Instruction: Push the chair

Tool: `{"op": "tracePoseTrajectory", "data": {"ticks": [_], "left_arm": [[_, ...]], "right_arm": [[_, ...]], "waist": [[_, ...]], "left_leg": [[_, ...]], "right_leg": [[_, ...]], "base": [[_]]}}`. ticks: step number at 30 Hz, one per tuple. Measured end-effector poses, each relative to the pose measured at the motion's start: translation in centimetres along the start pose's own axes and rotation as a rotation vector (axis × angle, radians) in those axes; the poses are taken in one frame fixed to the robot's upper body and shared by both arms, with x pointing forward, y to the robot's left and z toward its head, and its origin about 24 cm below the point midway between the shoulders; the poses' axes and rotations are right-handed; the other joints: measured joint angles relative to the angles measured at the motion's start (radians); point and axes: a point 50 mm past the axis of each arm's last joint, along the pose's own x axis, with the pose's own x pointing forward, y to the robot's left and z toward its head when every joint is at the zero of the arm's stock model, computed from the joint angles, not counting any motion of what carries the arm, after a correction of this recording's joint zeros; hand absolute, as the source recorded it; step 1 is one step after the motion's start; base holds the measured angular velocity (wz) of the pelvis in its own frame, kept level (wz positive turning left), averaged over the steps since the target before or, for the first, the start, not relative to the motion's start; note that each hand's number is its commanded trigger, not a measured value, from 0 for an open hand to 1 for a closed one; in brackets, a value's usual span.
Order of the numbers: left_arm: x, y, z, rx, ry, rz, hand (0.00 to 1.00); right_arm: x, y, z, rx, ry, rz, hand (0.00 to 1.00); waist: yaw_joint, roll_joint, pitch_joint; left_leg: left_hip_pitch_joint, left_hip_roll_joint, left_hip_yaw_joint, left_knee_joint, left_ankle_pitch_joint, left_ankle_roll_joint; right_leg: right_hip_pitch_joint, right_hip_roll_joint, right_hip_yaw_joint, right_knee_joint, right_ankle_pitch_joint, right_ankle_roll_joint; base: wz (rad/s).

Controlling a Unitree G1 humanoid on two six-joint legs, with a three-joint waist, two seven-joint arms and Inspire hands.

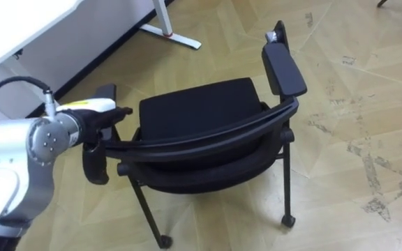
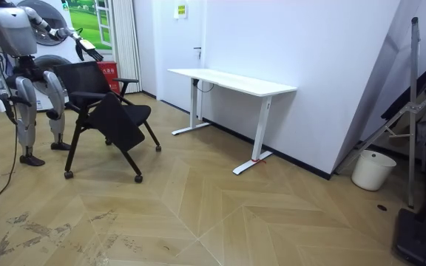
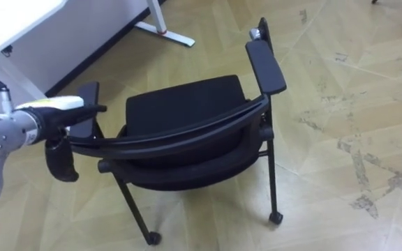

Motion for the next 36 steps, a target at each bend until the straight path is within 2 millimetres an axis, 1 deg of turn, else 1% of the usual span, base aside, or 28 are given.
{"op": "tracePoseTrajectory", "data": {"ticks": [3, 6, 7, 9, 16, 17, 18, 19, 22, 23, 26, 30, 32, 35, 36], "left_arm": [[-0.7, 0.4, 1.0, 0.031, -0.039, 0.028, 0.00], [-0.9, 0.3, 1.4, 0.050, -0.058, 0.025, 0.00], [-0.9, 0.3, 1.6, 0.056, -0.064, 0.023, 0.00], [-0.8, 0.1, 1.8, 0.067, -0.071, 0.012, 0.00], [-0.7, -0.1, 2.2, 0.080, -0.091, 0.006, 0.00], [-0.7, -0.1, 2.3, 0.085, -0.096, 0.006, 0.00], [-0.7, -0.2, 2.3, 0.090, -0.099, 0.003, 0.00], [-0.6, -0.2, 2.4, 0.091, -0.101, 0.001, 0.00], [-0.5, -0.5, 3.0, 0.081, -0.125, -0.005, 0.00], [-0.4, -0.7, 3.2, 0.079, -0.136, -0.010, 0.00], [-0.2, -1.2, 3.7, 0.095, -0.149, -0.031, 0.00], [0.5, -2.0, 4.1, 0.087, -0.160, -0.065, 0.00], [1.1, -2.4, 4.1, 0.055, -0.165, -0.074, 0.00], [2.0, -3.2, 3.9, 0.015, -0.155, -0.090, 0.00], [2.5, -3.7, 3.7, -0.003, -0.147, -0.100, 0.00]], "right_arm": [[0.0, 0.0, 0.0, -0.004, -0.006, -0.001, 0.00], [0.0, 0.1, 0.1, -0.005, -0.010, 0.000, 0.00], [0.0, 0.0, 0.1, -0.007, -0.011, -0.001, 0.00], [0.0, 0.0, 0.0, -0.013, -0.009, -0.001, 0.00], [0.0, 0.0, -0.3, -0.010, 0.004, -0.004, 0.00], [0.0, 0.0, -0.2, -0.017, 0.002, -0.003, 0.00], [0.0, 0.0, -0.2, -0.018, 0.000, -0.003, 0.00], [0.0, 0.0, -0.2, -0.018, -0.002, -0.003, 0.00], [0.0, 0.0, -0.1, -0.012, -0.005, -0.005, 0.00], [0.0, 0.0, -0.1, -0.004, -0.006, -0.005, 0.00], [0.0, 0.1, 0.2, 0.015, -0.016, -0.007, 0.00], [0.0, 0.1, 0.2, 0.041, -0.018, -0.012, 0.00], [0.0, 0.1, 0.2, 0.058, -0.017, -0.021, 0.00], [0.0, 0.0, 0.1, 0.076, -0.016, -0.027, 0.00], [0.0, 0.0, 0.1, 0.077, -0.014, -0.031, 0.00]], "waist": [[-0.001, 0.005, 0.0025], [-0.001, 0.011, 0.0040], [-0.003, 0.011, 0.0061], [-0.004, 0.015, 0.0051], [-0.007, 0.013, 0.0067], [-0.008, 0.017, 0.0035], [-0.009, 0.017, 0.0041], [-0.009, 0.012, 0.0074], [-0.012, 0.012, 0.0074], [-0.016, 0.010, 0.0089], [-0.029, 0.009, 0.0095], [-0.035, 0.004, 0.0126], [-0.035, 0.001, 0.0131], [-0.037, -0.011, 0.0113], [-0.035, -0.017, 0.0088]], "left_leg": [[-0.001, -0.001, -0.005, 0.005, 0.000, 0.000], [-0.002, 0.000, -0.008, 0.008, 0.000, 0.001], [-0.003, 0.000, -0.008, 0.009, 0.000, 0.001], [-0.006, 0.000, -0.009, 0.013, 0.000, 0.001], [-0.013, 0.000, -0.006, 0.026, -0.004, 0.003], [-0.016, 0.000, -0.005, 0.028, -0.005, 0.003], [-0.016, 0.000, -0.005, 0.028, -0.005, 0.003], [-0.015, 0.000, -0.005, 0.028, -0.005, 0.003], [-0.016, 0.000, -0.004, 0.026, -0.004, 0.003], [-0.016, 0.000, -0.004, 0.025, -0.004, 0.003], [-0.014, 0.001, 0.002, 0.022, -0.004, 0.003], [-0.006, 0.001, 0.009, 0.012, -0.004, 0.003], [-0.006, 0.001, 0.009, 0.009, -0.004, 0.003], [0.000, 0.002, 0.011, 0.009, -0.004, 0.003], [0.002, 0.002, 0.012, 0.010, -0.004, 0.003]], "right_leg": [[0.004, 0.000, -0.002, 0.000, 0.000, 0.000], [0.006, 0.001, -0.003, 0.000, 0.000, 0.000], [0.006, 0.002, -0.003, 0.000, 0.000, 0.000], [0.005, 0.002, -0.003, 0.000, 0.000, 0.000], [0.004, 0.002, 0.000, 0.001, 0.001, -0.001], [0.002, 0.002, 0.001, 0.001, 0.001, -0.001], [0.001, 0.002, 0.002, 0.000, 0.001, -0.002], [0.001, 0.002, 0.002, 0.001, 0.001, -0.002], [-0.001, 0.002, 0.005, 0.001, 0.001, -0.002], [-0.001, 0.002, 0.006, 0.001, 0.001, -0.002], [-0.003, 0.002, 0.013, 0.001, 0.001, -0.002], [-0.001, 0.002, 0.015, 0.001, 0.001, -0.002], [-0.001, 0.002, 0.015, 0.001, 0.001, -0.002], [-0.001, 0.002, 0.021, 0.001, 0.001, -0.002], [0.000, 0.003, 0.027, 0.001, 0.001, -0.002]], "base": [[0.05], [0.00], [0.00], [0.00], [0.00], [0.00], [0.00], [0.00], [0.00], [0.00], [-0.03], [-0.06], [0.00], [-0.02], [-0.05]]}}
